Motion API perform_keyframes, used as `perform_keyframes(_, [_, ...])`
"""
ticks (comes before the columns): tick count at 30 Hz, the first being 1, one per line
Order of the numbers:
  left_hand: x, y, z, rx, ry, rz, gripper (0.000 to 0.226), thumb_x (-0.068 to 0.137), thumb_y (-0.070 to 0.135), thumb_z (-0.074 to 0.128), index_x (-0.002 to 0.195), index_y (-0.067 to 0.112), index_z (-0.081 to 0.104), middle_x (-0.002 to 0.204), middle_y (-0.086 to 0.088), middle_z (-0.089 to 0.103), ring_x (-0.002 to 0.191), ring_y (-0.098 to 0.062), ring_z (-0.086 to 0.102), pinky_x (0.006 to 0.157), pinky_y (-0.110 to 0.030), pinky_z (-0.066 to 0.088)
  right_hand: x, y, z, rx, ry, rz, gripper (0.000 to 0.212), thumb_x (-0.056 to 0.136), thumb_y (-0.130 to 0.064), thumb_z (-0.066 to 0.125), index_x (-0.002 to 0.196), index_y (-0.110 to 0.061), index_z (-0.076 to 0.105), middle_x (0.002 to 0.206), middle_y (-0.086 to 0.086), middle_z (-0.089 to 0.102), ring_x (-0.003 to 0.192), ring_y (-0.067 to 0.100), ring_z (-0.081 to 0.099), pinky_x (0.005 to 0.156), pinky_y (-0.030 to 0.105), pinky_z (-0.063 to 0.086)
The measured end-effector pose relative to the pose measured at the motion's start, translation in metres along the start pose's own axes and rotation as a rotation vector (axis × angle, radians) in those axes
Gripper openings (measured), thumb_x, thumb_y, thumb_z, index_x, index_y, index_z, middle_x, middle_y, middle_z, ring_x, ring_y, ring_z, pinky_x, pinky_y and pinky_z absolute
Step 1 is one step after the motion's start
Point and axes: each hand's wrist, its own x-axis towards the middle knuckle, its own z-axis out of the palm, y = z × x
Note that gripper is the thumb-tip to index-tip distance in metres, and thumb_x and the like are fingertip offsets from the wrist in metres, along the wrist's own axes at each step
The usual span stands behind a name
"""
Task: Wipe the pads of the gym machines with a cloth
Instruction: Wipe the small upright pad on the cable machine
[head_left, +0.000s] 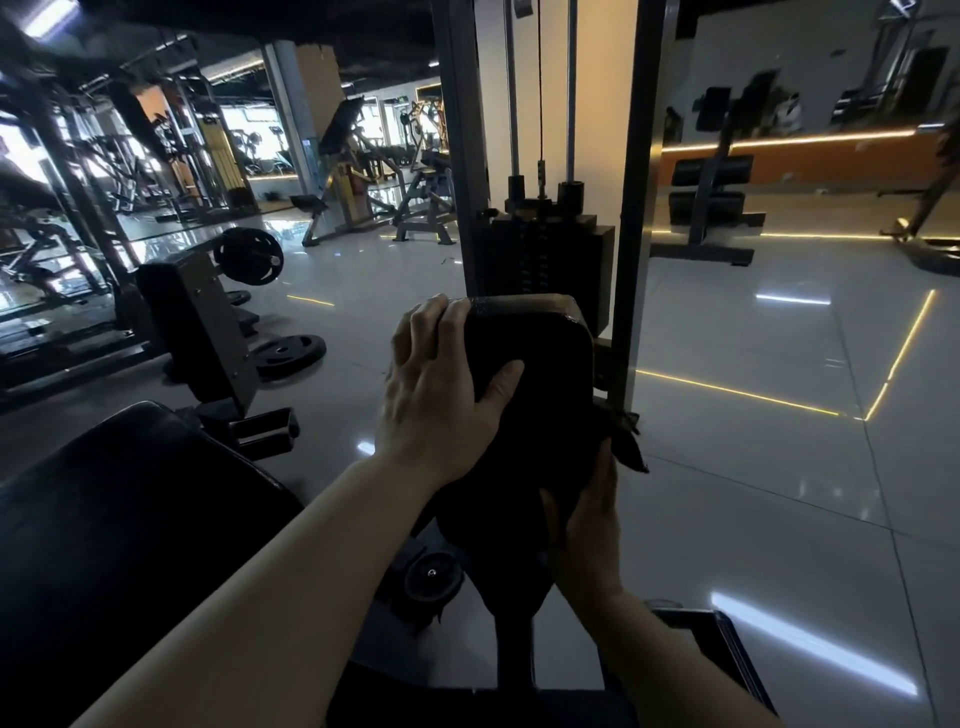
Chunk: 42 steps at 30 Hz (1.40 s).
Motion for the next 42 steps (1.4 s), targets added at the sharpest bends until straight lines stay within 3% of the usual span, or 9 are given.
perform_keyframes(3, [0.000, 0.001, 0.000, -0.002, -0.001, -0.001, 0.080, 0.080, 0.063, 0.038, 0.144, 0.018, 0.024, 0.151, -0.001, 0.017, 0.141, -0.018, 0.008, 0.109, -0.041, 0.028, 0.024, -0.013, -0.004, -0.061, 0.053, -0.131, 0.075, 0.092, -0.050, 0.042, 0.148, -0.031, -0.005, 0.153, 0.008, 0.013, 0.137, 0.031, 0.027, 0.098, 0.054, 0.042])
perform_keyframes(9, [0.000, -0.002, 0.008, 0.002, 0.070, 0.007, 0.078, 0.082, 0.065, 0.032, 0.143, 0.017, 0.028, 0.150, -0.002, 0.022, 0.140, -0.021, 0.013, 0.107, -0.042, 0.031, 0.083, -0.048, -0.003, -0.166, 0.274, -0.370, 0.054, 0.098, -0.041, 0.039, 0.144, -0.018, 0.020, 0.150, 0.011, 0.017, 0.140, 0.030, 0.022, 0.113, 0.023, 0.021])
perform_keyframes(12, [0.001, -0.004, 0.011, 0.013, 0.090, 0.020, 0.079, 0.081, 0.066, 0.027, 0.142, 0.016, 0.030, 0.148, -0.005, 0.025, 0.138, -0.023, 0.017, 0.105, -0.039, 0.030, 0.072, -0.035, 0.009, -0.209, 0.351, -0.432, 0.048, 0.101, -0.035, 0.038, 0.144, -0.017, 0.029, 0.156, 0.007, 0.015, 0.140, 0.038, 0.023, 0.116, 0.031, 0.021])
perform_keyframes(16, [0.003, -0.004, 0.011, 0.017, 0.087, 0.015, 0.079, 0.080, 0.066, 0.026, 0.141, 0.015, 0.031, 0.147, -0.005, 0.026, 0.138, -0.024, 0.018, 0.105, -0.041, 0.030, 0.001, 0.026, 0.027, -0.444, 0.195, -0.452, 0.064, 0.102, -0.041, 0.032, 0.153, -0.019, 0.001, 0.161, -0.001, -0.007, 0.147, 0.030, -0.001, 0.118, 0.040, 0.016])
perform_keyframes(21, [0.004, -0.003, 0.010, 0.022, 0.090, 0.006, 0.080, 0.080, 0.067, 0.025, 0.141, 0.016, 0.031, 0.147, -0.005, 0.026, 0.139, -0.023, 0.017, 0.104, -0.040, 0.031, -0.019, 0.051, 0.016, -0.452, 0.017, -0.478, 0.068, 0.100, -0.041, 0.034, 0.152, -0.017, -0.003, 0.160, 0.002, -0.011, 0.146, 0.033, -0.004, 0.103, 0.054, 0.036])
perform_keyframes(25, [0.003, -0.001, 0.010, 0.026, 0.093, 0.005, 0.081, 0.079, 0.067, 0.025, 0.141, 0.015, 0.031, 0.148, -0.005, 0.026, 0.138, -0.024, 0.018, 0.104, -0.041, 0.032, 0.049, -0.008, -0.005, -0.248, 0.075, -0.435, 0.061, 0.099, -0.047, 0.034, 0.148, -0.016, 0.013, 0.152, 0.013, 0.013, 0.137, 0.041, 0.025, 0.105, 0.050, 0.037])
perform_keyframes(32, [0.004, 0.000, 0.010, 0.026, 0.084, -0.006, 0.082, 0.079, 0.067, 0.023, 0.141, 0.016, 0.030, 0.148, -0.005, 0.025, 0.138, -0.023, 0.016, 0.107, -0.041, 0.029, 0.080, -0.047, 0.001, -0.070, 0.295, -0.249, 0.065, 0.096, -0.048, 0.041, 0.144, -0.010, 0.019, 0.146, 0.015, 0.033, 0.133, 0.019, 0.035, 0.102, 0.026, 0.038])
perform_keyframes(35, [0.004, -0.001, 0.010, 0.023, 0.073, -0.001, 0.082, 0.078, 0.068, 0.024, 0.141, 0.016, 0.029, 0.148, -0.005, 0.024, 0.138, -0.023, 0.016, 0.106, -0.040, 0.028, 0.045, -0.025, 0.010, 0.056, 0.261, -0.106, 0.068, 0.095, -0.050, 0.044, 0.145, -0.012, 0.019, 0.144, 0.010, 0.036, 0.132, 0.001, 0.031, 0.105, 0.010, 0.029])
perform_keyframes(42, [0.004, 0.000, 0.008, 0.023, 0.067, -0.007, 0.084, 0.077, 0.069, 0.023, 0.141, 0.016, 0.029, 0.148, -0.005, 0.023, 0.138, -0.023, 0.015, 0.107, -0.040, 0.027, -0.012, 0.016, 0.015, 0.151, 0.093, 0.168, 0.075, 0.083, -0.037, 0.061, 0.143, -0.007, 0.027, 0.143, 0.020, 0.032, 0.126, 0.000, 0.028, 0.097, -0.002, 0.026])
